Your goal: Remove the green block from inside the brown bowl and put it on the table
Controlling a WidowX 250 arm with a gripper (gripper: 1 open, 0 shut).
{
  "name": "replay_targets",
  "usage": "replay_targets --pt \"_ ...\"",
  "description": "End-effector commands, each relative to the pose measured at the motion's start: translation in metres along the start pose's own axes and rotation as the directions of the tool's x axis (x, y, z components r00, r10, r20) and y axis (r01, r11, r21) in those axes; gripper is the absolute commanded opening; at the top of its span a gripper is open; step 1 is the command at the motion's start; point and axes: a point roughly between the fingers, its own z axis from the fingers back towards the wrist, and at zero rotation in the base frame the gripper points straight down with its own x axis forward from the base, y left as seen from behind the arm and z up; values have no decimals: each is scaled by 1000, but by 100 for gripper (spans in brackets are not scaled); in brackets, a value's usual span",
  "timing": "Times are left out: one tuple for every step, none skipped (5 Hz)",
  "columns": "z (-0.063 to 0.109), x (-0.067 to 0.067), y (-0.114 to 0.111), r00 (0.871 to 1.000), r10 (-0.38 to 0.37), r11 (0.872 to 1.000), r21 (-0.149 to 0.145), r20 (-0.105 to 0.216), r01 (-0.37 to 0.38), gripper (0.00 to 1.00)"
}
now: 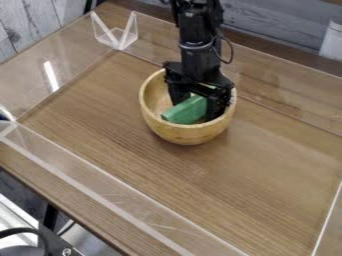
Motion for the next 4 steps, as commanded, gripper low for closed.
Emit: replay_targets --pt "18 15 4 997 -1 1000 15 76 0 100" --pt "14 17 6 997 3 1000 18 72 -5 100" --pt "10 17 6 998 8 1000 17 67 -9 0" --pt "24 17 2 996 4 1000 8 92 -5 0"
